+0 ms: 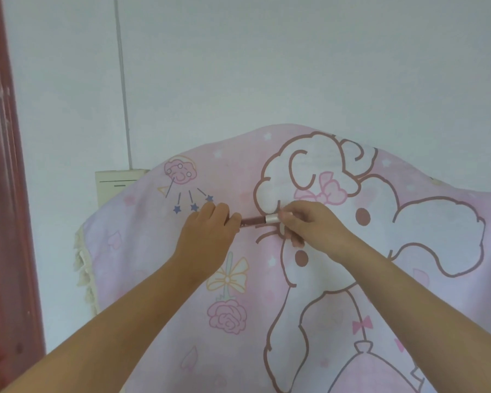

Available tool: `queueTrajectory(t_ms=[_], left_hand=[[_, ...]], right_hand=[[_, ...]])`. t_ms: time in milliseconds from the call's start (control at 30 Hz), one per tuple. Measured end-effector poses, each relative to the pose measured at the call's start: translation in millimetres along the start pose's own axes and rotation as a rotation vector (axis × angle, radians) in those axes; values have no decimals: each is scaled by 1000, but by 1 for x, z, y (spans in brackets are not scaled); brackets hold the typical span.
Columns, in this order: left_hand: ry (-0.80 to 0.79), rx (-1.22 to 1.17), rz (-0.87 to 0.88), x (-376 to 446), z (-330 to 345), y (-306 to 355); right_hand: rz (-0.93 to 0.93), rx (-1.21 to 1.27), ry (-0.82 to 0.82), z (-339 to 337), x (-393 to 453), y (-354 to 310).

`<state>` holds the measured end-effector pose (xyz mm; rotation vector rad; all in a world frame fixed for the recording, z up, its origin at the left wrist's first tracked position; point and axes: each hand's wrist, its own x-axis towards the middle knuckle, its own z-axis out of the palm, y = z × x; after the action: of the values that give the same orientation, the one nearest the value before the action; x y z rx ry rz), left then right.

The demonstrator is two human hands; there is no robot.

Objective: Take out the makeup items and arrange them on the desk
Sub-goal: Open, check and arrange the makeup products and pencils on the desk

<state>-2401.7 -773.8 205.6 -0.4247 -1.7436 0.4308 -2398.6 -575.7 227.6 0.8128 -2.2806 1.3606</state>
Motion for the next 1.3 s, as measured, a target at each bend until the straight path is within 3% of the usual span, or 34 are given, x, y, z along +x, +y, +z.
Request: queueTrajectory(t_ms=[233,467,700,967,1100,1300], left_hand=[[29,-30,12,-2,3,2],[-1,-20,20,-2,5,5],[-34,-46,55,-2,1,7],[-75,-92,54,-6,-3,2],[-98,-99,59,-7,-4,1],[-161,-132,78,-11,-5,1]], right_hand=[[26,145,-8,0,-2,5],[-58,97,44,-1,-2,11],[50,132,18,0,-3,10],[14,162,-60,0,-5,13],[76,100,-17,4,-5,8],[27,112,-17,6,-4,12]])
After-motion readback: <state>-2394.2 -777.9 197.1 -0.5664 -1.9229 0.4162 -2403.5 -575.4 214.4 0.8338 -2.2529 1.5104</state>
